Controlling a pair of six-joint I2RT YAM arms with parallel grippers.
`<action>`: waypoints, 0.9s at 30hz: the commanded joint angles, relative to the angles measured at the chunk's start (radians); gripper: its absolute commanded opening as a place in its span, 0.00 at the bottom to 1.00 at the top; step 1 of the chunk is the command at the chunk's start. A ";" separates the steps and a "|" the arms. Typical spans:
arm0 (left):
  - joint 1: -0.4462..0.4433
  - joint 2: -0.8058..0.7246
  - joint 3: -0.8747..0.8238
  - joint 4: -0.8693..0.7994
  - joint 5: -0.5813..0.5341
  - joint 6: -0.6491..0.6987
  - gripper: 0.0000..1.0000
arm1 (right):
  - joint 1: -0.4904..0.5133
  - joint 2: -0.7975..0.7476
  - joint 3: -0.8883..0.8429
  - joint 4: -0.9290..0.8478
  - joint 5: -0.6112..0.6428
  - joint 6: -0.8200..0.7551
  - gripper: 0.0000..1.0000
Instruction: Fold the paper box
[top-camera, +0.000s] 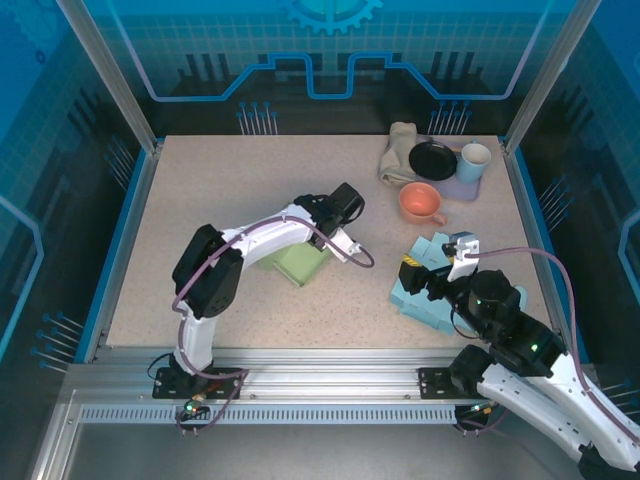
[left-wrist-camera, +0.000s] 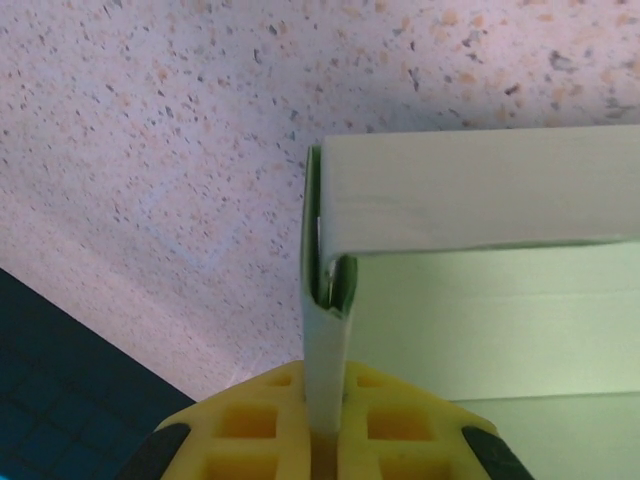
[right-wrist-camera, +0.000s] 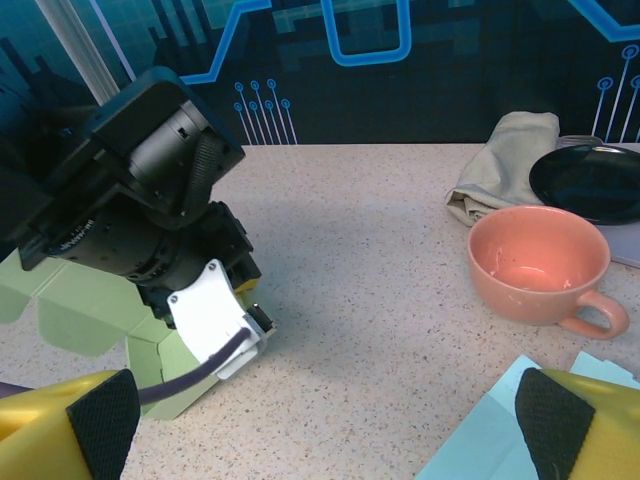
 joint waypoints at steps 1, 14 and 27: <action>-0.004 0.020 -0.033 0.124 0.003 0.057 0.09 | -0.011 -0.016 -0.011 -0.002 0.010 0.008 1.00; 0.015 0.106 -0.198 0.508 0.112 0.100 0.08 | -0.014 -0.019 -0.024 0.006 0.007 0.011 1.00; 0.036 0.102 -0.148 0.402 0.127 0.016 0.23 | -0.018 -0.018 -0.031 0.015 0.000 0.013 1.00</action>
